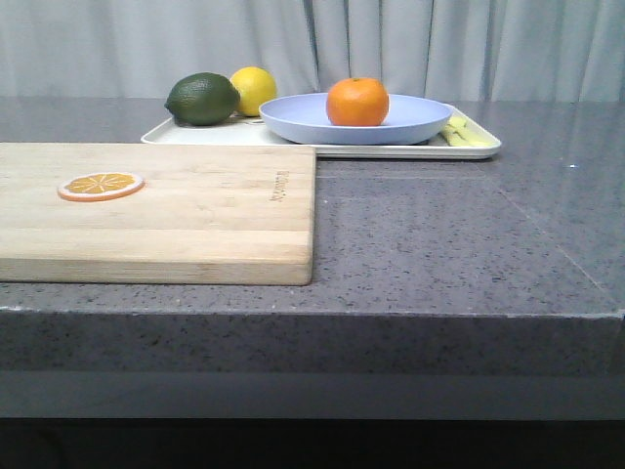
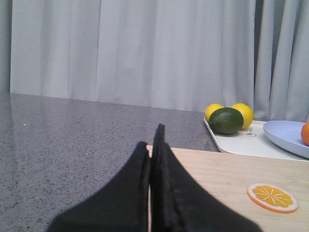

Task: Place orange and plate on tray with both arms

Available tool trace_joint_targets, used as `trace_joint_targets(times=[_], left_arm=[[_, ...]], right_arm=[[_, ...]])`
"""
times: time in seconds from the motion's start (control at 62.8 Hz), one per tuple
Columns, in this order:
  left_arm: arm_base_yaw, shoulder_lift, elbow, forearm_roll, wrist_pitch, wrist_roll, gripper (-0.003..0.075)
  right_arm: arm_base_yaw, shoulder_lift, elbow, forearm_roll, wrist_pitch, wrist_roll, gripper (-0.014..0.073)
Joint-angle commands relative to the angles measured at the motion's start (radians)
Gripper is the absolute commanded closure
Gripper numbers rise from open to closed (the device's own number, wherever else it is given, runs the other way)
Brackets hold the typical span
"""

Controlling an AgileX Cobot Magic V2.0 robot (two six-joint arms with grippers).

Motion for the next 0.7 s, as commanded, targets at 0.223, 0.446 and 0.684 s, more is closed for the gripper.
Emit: trace_joint_targets(times=[0.223, 0.446, 0.684], left_arm=[[-0.006, -0.019, 0.027, -0.010, -0.074, -0.010, 0.0740], [-0.006, -0.019, 0.027, -0.010, -0.074, -0.010, 0.0740], [-0.004, -0.018, 0.027, -0.010, -0.074, -0.010, 0.0740]], right_arm=[[-0.021, -0.139, 0.380, -0.086, -0.618, -0.001, 0.0662], [-0.030, -0.240, 0.615, -0.090, -0.798, 0.057, 0.0662], [-0.028, -0.240, 0.699, -0.101, -0.921, 0.080, 0.0662]])
